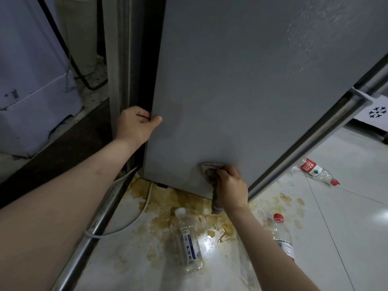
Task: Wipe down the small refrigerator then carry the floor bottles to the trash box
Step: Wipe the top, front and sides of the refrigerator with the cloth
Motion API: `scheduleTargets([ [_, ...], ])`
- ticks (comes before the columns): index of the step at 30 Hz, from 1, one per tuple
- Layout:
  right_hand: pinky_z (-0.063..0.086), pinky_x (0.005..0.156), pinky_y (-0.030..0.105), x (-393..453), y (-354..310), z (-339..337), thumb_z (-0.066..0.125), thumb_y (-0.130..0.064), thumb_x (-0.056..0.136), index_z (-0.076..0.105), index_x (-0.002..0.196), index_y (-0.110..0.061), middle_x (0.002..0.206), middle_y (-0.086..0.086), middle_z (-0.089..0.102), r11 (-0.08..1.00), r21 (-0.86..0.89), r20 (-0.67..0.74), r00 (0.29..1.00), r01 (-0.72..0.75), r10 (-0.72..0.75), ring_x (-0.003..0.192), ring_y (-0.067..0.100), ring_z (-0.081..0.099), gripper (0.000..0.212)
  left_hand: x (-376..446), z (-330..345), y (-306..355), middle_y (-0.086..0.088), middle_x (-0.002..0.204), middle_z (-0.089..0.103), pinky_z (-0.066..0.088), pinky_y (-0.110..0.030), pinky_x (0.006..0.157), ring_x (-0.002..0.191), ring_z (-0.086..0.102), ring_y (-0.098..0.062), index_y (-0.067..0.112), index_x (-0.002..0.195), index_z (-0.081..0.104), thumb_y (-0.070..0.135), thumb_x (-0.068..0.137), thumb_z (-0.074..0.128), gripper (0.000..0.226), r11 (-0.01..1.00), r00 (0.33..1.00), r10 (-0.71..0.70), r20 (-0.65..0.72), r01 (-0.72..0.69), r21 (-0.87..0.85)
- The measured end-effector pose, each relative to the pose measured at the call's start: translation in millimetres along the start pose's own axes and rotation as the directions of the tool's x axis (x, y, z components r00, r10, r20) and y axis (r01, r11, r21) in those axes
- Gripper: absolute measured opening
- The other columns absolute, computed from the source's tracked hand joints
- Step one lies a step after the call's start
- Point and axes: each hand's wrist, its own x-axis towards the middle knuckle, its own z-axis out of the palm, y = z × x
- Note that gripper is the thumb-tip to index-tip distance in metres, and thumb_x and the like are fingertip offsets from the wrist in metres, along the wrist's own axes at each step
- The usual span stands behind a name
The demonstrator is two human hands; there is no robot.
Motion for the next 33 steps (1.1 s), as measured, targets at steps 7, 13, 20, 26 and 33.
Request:
scheduleTargets([
  [7,0.051,0.042,0.037,-3.6,9.8,1.2,0.066,0.005,0.064,0.071,0.083,0.0,0.079,0.016,0.064,0.989,0.1,-0.092,0.989,-0.107,0.117,0.064,0.038,0.063,0.021,1.0,0.3,-3.3,0.004,0.08,0.059,0.042,-0.022,0.07,0.078,0.057,-0.011,0.017,0.091,0.06,0.036,0.078,0.073,0.026,1.0,1.0,0.012,-0.006,-0.012,0.021],
  [13,0.05,0.057,0.038,-6.5,5.9,-1.0,0.063,0.008,0.074,0.07,0.089,0.002,0.088,0.019,0.065,0.937,0.239,-0.07,0.958,-0.256,0.279,0.065,0.04,0.062,0.018,1.5,0.8,-3.8,0.003,0.079,0.06,0.042,-0.018,0.063,0.077,0.057,-0.012,0.015,0.092,0.06,0.034,0.078,0.073,0.027,1.0,1.0,0.02,-0.008,-0.02,0.012],
  [20,0.041,0.071,0.03,-10.4,3.2,-4.0,0.059,0.007,0.076,0.068,0.099,0.002,0.098,0.021,0.063,0.825,0.337,-0.049,0.867,-0.454,0.497,0.085,0.039,0.059,0.026,0.3,1.0,-2.9,0.002,0.086,0.06,0.042,-0.019,0.065,0.08,0.056,-0.011,0.011,0.099,0.062,0.035,0.079,0.072,0.032,1.0,1.0,0.02,-0.007,-0.02,0.013],
  [26,0.038,0.071,0.03,-13.2,7.6,-0.2,0.056,0.001,0.079,0.064,0.096,0.003,0.099,0.02,0.063,0.724,0.343,0.053,0.782,-0.598,0.621,0.091,0.038,0.057,0.019,-0.2,1.4,-2.3,0.002,0.084,0.059,0.04,-0.016,0.062,0.078,0.056,-0.01,0.01,0.1,0.062,0.034,0.08,0.072,0.033,1.0,1.0,0.007,-0.008,-0.007,-0.001],
  [33,0.033,0.069,0.026,-9.9,6.7,0.1,0.056,-0.001,0.081,0.061,0.086,0.002,0.09,0.019,0.063,0.68,0.42,-0.056,0.73,-0.601,0.681,0.085,0.035,0.056,0.007,2.5,0.7,-4.4,0.0,0.082,0.062,0.044,-0.022,0.071,0.08,0.06,-0.014,0.013,0.095,0.061,0.034,0.079,0.073,0.029,1.0,1.0,0.007,0.006,-0.007,-0.007],
])
